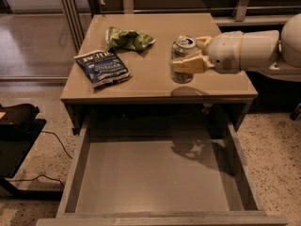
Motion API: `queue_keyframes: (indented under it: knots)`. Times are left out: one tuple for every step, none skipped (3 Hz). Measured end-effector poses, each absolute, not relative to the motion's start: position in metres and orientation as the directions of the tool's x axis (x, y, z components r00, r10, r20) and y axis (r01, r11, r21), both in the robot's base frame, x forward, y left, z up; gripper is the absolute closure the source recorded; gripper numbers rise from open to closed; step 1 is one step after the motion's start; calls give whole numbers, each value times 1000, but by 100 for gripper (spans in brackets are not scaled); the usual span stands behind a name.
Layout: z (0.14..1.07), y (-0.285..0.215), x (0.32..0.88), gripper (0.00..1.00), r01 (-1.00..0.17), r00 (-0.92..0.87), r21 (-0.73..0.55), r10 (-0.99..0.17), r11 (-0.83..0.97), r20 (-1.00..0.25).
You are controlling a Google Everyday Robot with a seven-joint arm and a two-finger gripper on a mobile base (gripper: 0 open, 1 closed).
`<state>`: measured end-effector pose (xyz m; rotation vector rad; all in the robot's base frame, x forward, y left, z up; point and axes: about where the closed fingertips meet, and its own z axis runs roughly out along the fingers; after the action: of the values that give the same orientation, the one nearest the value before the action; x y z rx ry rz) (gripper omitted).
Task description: Place 7up can into top drawer
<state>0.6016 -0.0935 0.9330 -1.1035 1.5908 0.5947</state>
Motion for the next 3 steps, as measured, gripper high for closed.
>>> queue_keyframes:
  knots:
    - [931, -110, 551, 100, -875, -21, -164, -372, 456, -928]
    - [913, -117, 509, 100, -881, -51, -149, -403, 449, -914]
    - [880, -119, 483, 100, -881, -91, -106, -385, 460, -918]
